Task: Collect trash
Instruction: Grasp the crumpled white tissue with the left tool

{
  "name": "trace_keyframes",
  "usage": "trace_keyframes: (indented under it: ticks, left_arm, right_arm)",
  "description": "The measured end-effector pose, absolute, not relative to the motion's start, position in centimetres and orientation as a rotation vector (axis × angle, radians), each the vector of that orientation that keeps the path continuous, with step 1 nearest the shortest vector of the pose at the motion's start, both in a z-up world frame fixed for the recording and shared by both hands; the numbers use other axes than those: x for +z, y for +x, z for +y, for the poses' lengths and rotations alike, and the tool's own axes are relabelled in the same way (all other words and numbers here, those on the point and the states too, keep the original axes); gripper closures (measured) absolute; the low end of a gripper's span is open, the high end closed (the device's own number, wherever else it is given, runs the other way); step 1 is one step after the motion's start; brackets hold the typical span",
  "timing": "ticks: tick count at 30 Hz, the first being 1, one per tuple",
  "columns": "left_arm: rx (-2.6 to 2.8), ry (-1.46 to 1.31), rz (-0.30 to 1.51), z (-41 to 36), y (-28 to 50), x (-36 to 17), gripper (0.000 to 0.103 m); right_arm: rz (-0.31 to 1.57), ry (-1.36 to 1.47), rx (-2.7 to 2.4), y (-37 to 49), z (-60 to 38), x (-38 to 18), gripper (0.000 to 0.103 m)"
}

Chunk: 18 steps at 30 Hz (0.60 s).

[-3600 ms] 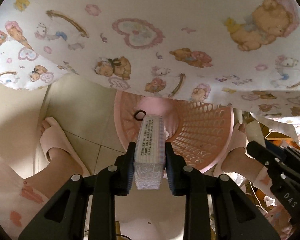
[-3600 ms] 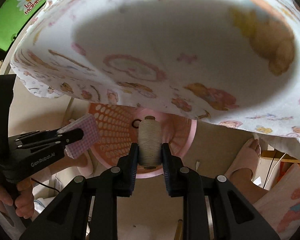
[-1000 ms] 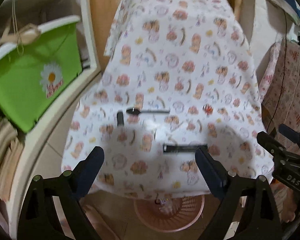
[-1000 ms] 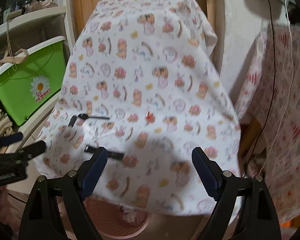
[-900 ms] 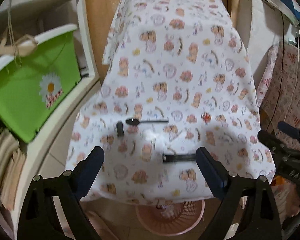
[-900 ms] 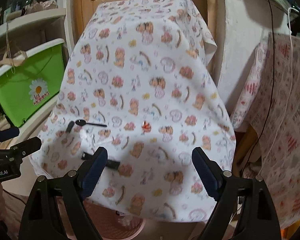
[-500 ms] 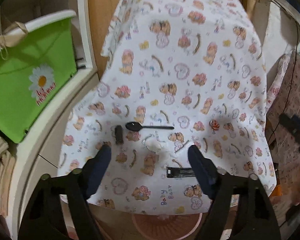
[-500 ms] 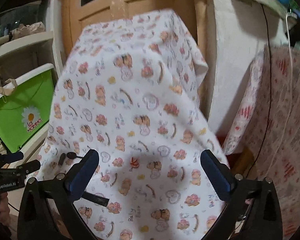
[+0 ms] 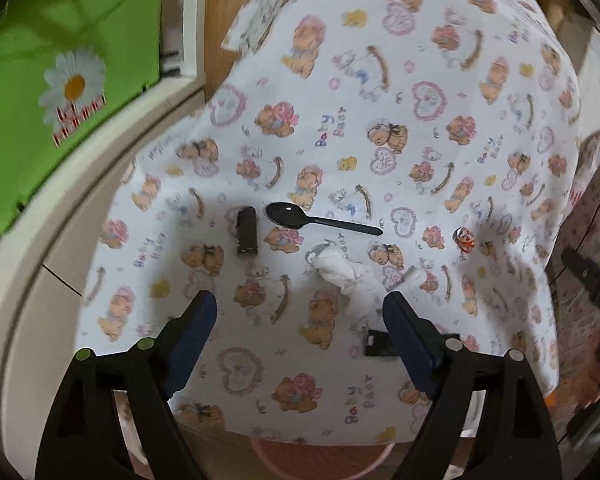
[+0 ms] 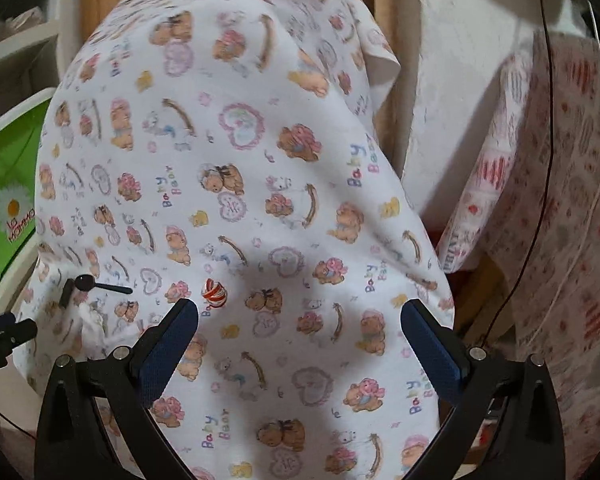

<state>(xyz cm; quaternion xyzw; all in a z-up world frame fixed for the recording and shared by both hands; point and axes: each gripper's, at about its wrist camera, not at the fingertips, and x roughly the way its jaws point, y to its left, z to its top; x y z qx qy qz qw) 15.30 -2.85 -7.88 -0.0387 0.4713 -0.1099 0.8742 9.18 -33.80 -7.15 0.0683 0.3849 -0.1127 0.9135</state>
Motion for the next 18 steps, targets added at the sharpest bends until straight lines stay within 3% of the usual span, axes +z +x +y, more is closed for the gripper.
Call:
trace_keyframes:
  ticks: [2,3,5,7,10,15,18]
  left_arm:
    - [-0.249,-0.118,1.011,-2.9,15.9,-8.3,0.025]
    - [-0.279,-0.135,1.018,-3.1,16.3,-8.3,0.035]
    - [-0.326,-0.122,1.02,-4.0,16.6,-8.3,0.045]
    - [-0.314,-0.073,1.008,-5.2,16.8,-8.1,0.049]
    - [-0.285,-0.05,1.044,-6.2,17.2,-8.7,0.047]
    - [-0.26,-0.087,1.133,-6.8,18.3,-10.6,0.025]
    - [-0.224,-0.126,1.189,-6.7,19.1,-11.8,0.025]
  right_arm:
    - [0.803,0.141,-0.239,9.3,-33.8,-7.2,0.001]
    - [0.807,0.139,-0.239,9.4,-33.7,-7.3,0.001]
    - [0.813,0.133,-0.245,9.6,-33.4,-7.4,0.001]
    - [0.818,0.124,-0.238,9.8,-32.8,-7.5,0.001]
    - [0.83,0.098,-0.219,10.0,-31.8,-7.7,0.001]
    - [0.854,0.091,-0.187,10.3,-30.6,-8.2,0.001]
    - [0.874,0.109,-0.174,10.6,-30.5,-8.6,0.001]
